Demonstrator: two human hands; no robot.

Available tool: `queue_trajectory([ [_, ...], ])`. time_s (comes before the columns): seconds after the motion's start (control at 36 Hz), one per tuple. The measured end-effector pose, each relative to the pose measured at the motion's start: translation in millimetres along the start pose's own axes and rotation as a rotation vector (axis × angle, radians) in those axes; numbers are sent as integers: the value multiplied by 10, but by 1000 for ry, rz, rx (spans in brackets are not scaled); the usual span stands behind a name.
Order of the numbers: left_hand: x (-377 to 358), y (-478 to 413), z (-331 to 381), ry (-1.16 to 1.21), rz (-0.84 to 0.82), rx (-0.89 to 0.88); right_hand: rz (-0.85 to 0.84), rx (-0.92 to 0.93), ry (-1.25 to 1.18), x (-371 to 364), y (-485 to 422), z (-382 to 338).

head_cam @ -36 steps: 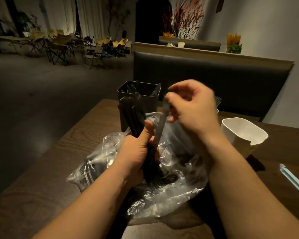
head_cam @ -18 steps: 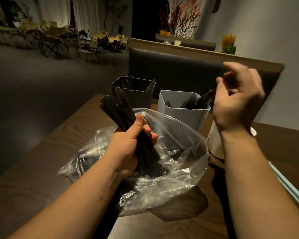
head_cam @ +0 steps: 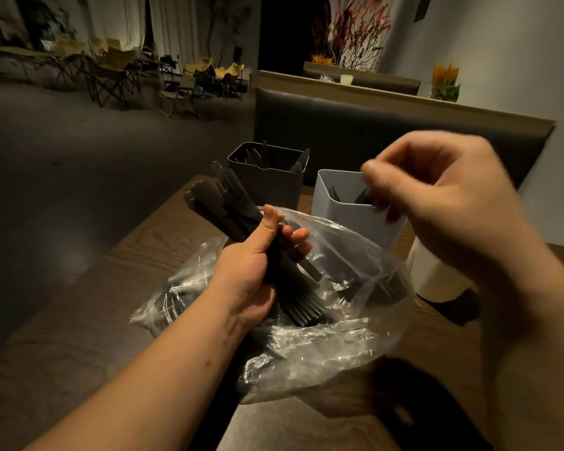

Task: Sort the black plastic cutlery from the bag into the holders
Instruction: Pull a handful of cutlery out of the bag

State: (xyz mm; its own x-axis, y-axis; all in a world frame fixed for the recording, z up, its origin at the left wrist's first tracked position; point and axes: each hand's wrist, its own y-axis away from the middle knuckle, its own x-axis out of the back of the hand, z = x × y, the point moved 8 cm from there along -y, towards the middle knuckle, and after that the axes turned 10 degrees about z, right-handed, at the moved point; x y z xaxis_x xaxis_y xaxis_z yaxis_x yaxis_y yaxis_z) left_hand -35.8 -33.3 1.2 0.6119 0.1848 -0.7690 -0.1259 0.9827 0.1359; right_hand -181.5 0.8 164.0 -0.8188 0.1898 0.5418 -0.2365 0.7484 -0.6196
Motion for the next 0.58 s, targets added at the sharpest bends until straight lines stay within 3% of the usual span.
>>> queue_trajectory([
  [0.06, 28, 2, -10, -46, 26, 7, -290, -27, -180, -297, 156, -230],
  [0.11, 60, 17, -35, -115, 54, 34, -368, -70, -122, -554, 231, -153],
  [0.25, 126, 51, -2, -191, 129, 28, -246, -124, 312, -941, 215, 374],
  [0.44, 89, 86, 49, -273, 124, -43, 19, -214, -102, -835, 83, 481],
  [0.58, 31, 129, 8, -356, 86, -64, -13, -412, -352, -934, 97, 601],
])
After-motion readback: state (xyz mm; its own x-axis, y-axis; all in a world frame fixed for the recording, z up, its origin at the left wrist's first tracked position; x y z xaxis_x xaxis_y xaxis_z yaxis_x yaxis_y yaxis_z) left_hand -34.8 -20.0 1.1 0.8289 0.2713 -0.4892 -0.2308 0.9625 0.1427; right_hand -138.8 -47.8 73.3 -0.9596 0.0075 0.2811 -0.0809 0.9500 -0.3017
